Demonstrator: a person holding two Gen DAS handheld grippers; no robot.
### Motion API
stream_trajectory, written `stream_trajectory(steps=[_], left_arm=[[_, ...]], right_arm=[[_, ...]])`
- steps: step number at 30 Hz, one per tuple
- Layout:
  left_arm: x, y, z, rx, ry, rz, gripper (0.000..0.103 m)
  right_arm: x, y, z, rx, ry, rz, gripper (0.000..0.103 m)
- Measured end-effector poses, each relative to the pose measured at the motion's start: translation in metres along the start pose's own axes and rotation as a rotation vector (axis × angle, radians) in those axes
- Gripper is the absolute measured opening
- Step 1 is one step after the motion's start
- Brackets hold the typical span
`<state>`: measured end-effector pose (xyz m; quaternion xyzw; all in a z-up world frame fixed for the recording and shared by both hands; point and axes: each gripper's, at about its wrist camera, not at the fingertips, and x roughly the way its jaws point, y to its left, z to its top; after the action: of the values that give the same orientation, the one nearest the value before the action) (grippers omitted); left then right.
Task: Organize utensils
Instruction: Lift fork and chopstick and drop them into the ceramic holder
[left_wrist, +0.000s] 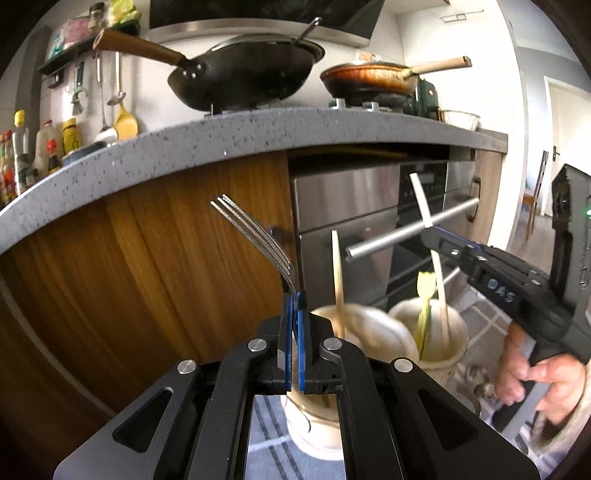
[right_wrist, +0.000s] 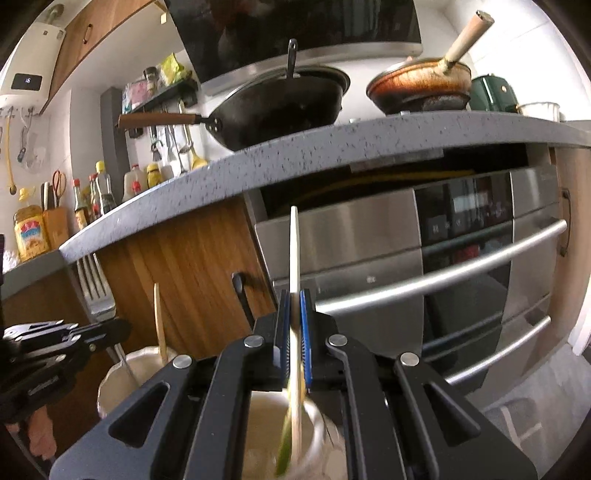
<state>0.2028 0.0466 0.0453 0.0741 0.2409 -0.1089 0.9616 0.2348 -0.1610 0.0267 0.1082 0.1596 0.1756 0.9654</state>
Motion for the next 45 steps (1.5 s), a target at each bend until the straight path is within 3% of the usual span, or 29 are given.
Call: stream_trajectory(steps=[7,25,30,33,35,37,45], left_arm=[[0.003,-0.004,-0.008,0.012,0.026,-0.009,0.003],[0.017,-0.012,-0.012,0.026,0.070,-0.013,0.003],[0.017,-0.012,-0.012,0.030,0.069,-0.011,0.004],[0.014,-0.015,-0.010,0.035,0.066,-0.023,0.018],[0.007,-0.017,-0.007,0.040,0.045,-0.004,0.030],[0.001,-0.018,-0.005,0.047,0.026,0.026,0.051],[-0.046,-0.018,-0.002,0.013,-0.022,0.035,0.079]], right_arm=[[-0.013,-0.005,-0.013,0.000,0.098,-0.001,0.004],[-0.009,-0.012,-0.015,0.032,0.150,-0.001,0.005],[-0.008,-0.013,-0.014,0.036,0.158,-0.003,0.010],[-0.007,-0.015,-0.011,0.059,0.179,0.002,0.026],[-0.010,-0.016,-0.007,0.078,0.187,0.007,0.029],[-0.016,-0.016,-0.002,0.087,0.184,0.007,0.032],[-0.069,-0.012,0.016,0.075,0.179,0.017,0.066]])
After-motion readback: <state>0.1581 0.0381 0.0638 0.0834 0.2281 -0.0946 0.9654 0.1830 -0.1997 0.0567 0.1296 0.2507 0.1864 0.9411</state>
